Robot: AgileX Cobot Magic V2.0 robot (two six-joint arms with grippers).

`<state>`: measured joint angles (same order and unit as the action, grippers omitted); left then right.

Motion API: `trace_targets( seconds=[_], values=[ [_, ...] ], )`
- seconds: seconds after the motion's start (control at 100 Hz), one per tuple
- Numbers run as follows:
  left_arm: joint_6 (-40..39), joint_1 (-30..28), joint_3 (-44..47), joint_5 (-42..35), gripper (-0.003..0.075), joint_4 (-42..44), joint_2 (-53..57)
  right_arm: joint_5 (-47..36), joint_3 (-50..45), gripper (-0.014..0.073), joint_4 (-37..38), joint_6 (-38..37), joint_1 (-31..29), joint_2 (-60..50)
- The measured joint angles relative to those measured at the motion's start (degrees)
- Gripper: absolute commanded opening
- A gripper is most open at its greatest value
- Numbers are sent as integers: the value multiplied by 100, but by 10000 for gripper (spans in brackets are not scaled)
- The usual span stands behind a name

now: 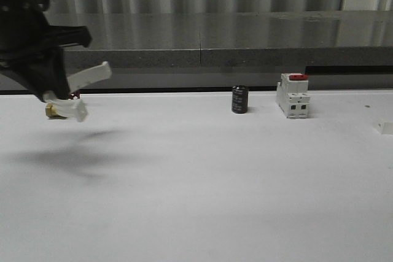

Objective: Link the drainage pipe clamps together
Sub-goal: 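Lift the clamp with the left gripper and carry it toward the table center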

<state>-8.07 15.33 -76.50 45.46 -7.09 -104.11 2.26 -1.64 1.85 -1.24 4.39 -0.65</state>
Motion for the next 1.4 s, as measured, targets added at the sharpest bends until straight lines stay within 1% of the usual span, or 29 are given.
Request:
trace_targets(
  seconds=[0.2,0.41,0.56,0.9,1.11,1.4],
  values=[
    [-401,660,-246,-83,-20,177,-626,0,0,-67,0,0,0,0],
    [-931,999,-614,-106,-20,709,-1067,0,0,-67,0,0,0,0],
    [-1006,1058,-648,-106,-20,763,-1211,0,0,-67,0,0,0,0],
    [-1063,1072,-648,-62,-20,871,-1213,0,0,-67,0,0,0,0],
    [-1178,1072,-648,-12,-20,1112,-1213,0,0,-67,0,0,0,0],
    [-1200,1072,-648,15,-20,1150,-1225,0,0,-67,0,0,0,0]
  ],
)
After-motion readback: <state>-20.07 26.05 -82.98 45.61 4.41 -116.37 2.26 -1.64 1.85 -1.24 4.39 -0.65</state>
